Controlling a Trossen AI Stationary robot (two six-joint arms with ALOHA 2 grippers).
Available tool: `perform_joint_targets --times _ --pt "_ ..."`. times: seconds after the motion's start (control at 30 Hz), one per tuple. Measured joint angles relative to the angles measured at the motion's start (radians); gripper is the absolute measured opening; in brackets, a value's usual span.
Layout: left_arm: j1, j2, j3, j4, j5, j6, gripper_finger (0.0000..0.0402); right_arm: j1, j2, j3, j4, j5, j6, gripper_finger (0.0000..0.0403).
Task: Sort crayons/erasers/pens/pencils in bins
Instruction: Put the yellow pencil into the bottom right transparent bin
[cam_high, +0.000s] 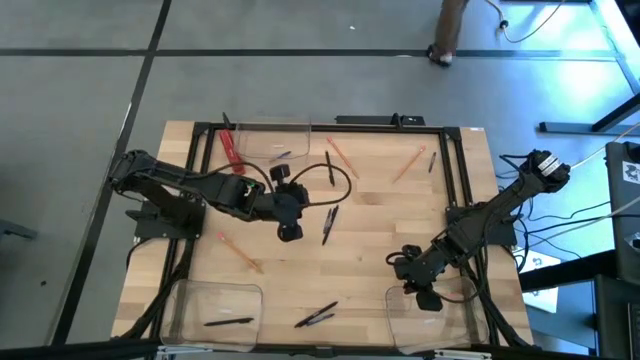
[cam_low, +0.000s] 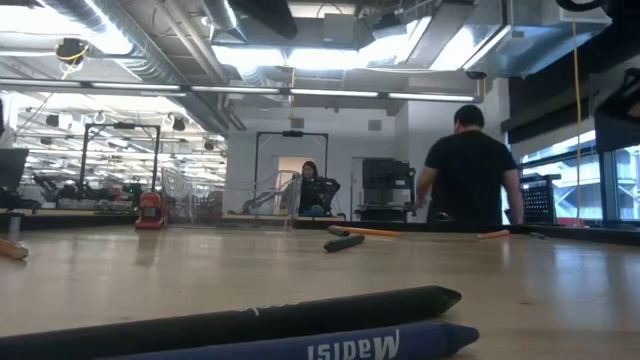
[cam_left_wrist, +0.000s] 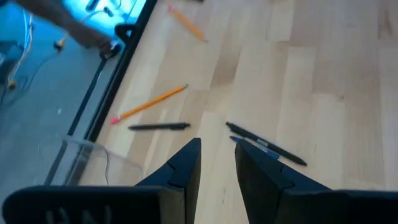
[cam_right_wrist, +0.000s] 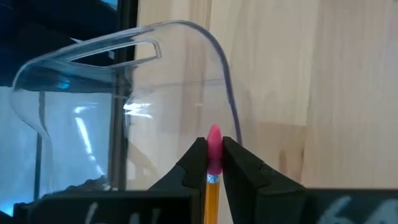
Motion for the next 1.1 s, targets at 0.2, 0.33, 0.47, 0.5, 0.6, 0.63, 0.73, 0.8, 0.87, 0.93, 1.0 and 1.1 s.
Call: perform_joint_targets --times 0.2,0.33,0.47,0.5,0.6,0.63,0.73,0.8,0.87,0.93,1.0,1.1 --pt "0.003 0.000 0.000 0.064 0.005 0.078 0.0092 0.000 0.000 0.000 0.002 0.035 -0.036 0.0041" --pt "0.003 0.000 0.000 0.067 0.035 0.081 0.0092 0.000 0.001 0.000 -0.002 0.052 -0.038 0.0042" --pt "0.015 0.000 0.000 0.070 0.124 0.118 0.0092 0.000 0.002 0.000 -0.003 0.064 -0.016 0.0053" --pt "0.022 0.000 0.000 0.071 0.153 0.126 0.0092 0.000 0.002 0.000 -0.003 0.064 -0.015 0.0058" --pt "0.043 0.000 0.000 0.071 0.240 0.132 0.0092 0.000 0.002 0.000 -0.003 0.064 -0.014 0.0072" --pt "0.049 0.000 0.000 0.071 0.266 0.132 0.0092 0.000 0.002 0.000 -0.003 0.064 -0.014 0.0074" --pt "0.058 0.000 0.000 0.071 0.316 0.132 0.0092 0.000 0.002 0.000 -0.003 0.064 -0.014 0.0077" --pt "0.059 0.000 0.000 0.073 0.329 0.132 0.0092 0.000 0.002 0.000 -0.002 0.064 -0.011 0.0078" --pt "0.059 0.000 0.000 0.075 0.332 0.132 0.0092 0.000 0.002 0.000 0.005 0.063 -0.011 0.0078" --pt "0.059 0.000 0.000 0.075 0.333 0.132 0.0092 0.000 0.002 0.001 0.015 0.052 -0.011 0.0078" --pt "0.059 0.000 0.000 0.075 0.333 0.131 0.0092 -0.001 0.003 0.016 0.013 0.043 0.000 0.0078" --pt "0.059 -0.004 0.000 0.075 0.333 0.131 0.0092 -0.002 0.003 0.062 0.012 0.019 0.007 0.0078"
